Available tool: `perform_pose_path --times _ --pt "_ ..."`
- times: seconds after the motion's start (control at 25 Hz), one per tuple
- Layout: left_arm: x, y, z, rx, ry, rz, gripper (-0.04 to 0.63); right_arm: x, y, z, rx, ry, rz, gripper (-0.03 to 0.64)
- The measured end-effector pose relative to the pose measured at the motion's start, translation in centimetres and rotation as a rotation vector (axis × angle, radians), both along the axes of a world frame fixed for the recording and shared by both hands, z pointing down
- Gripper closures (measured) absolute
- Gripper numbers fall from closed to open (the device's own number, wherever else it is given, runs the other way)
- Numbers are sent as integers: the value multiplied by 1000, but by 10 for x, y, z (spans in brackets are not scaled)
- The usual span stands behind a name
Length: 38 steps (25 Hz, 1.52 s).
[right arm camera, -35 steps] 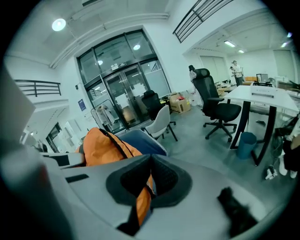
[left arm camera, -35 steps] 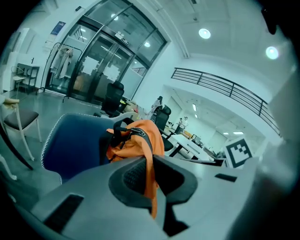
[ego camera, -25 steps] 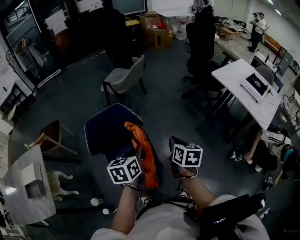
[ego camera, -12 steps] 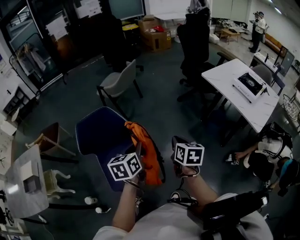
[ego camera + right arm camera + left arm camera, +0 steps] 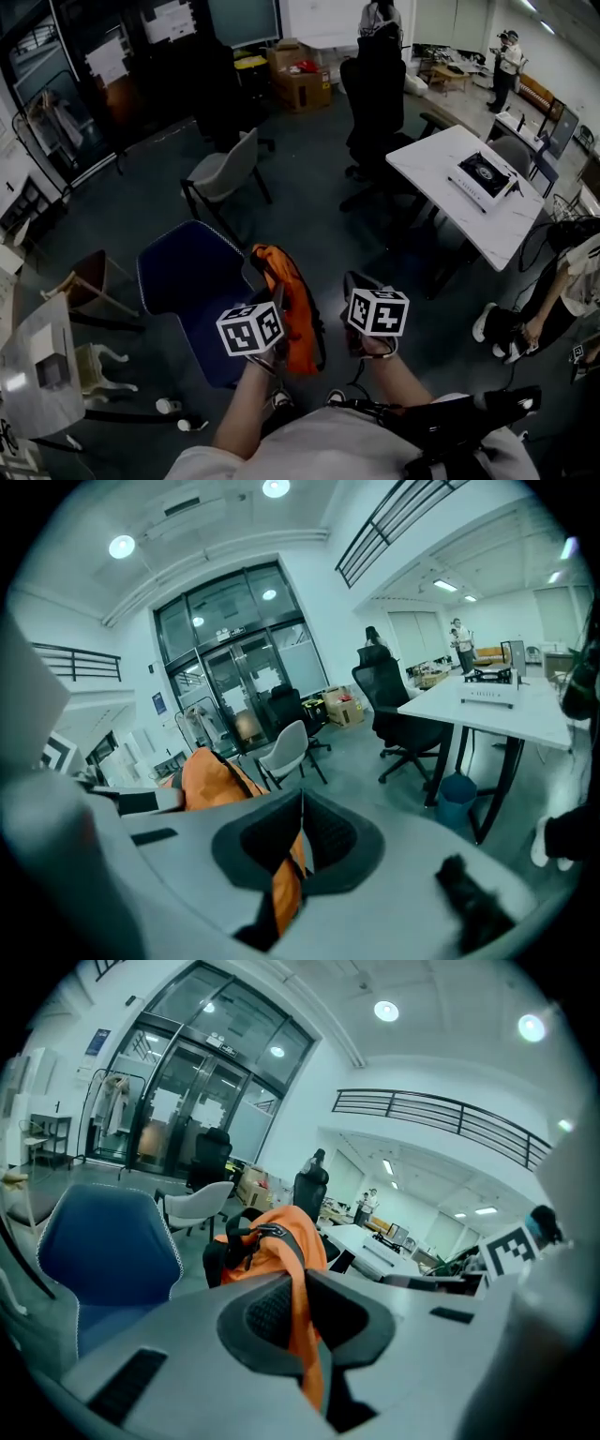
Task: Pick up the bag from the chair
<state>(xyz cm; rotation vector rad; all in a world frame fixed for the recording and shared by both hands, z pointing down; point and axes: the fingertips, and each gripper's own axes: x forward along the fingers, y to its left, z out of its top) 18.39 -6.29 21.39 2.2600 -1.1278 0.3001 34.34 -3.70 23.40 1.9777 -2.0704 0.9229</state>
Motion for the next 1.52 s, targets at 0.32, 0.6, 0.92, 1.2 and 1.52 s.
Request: perform_pose_path --times 0.32,0.6,0.92,1.2,1.52 --pt "5 -11 -10 27 -6 51 563 -8 -13 -16 37 37 2 584" --pt "-2 -25 -11 36 0 60 561 -18 -22 -20 46 51 5 584" --pt "-10 -37 -12 37 8 63 561 -26 -30 -20 21 106 3 585" --pt "-16 -41 -6 27 5 63 561 -30 -31 -18 17 108 4 586" --pt "-25 -41 -8 26 2 56 562 -36 -29 -17 9 121 -2 586"
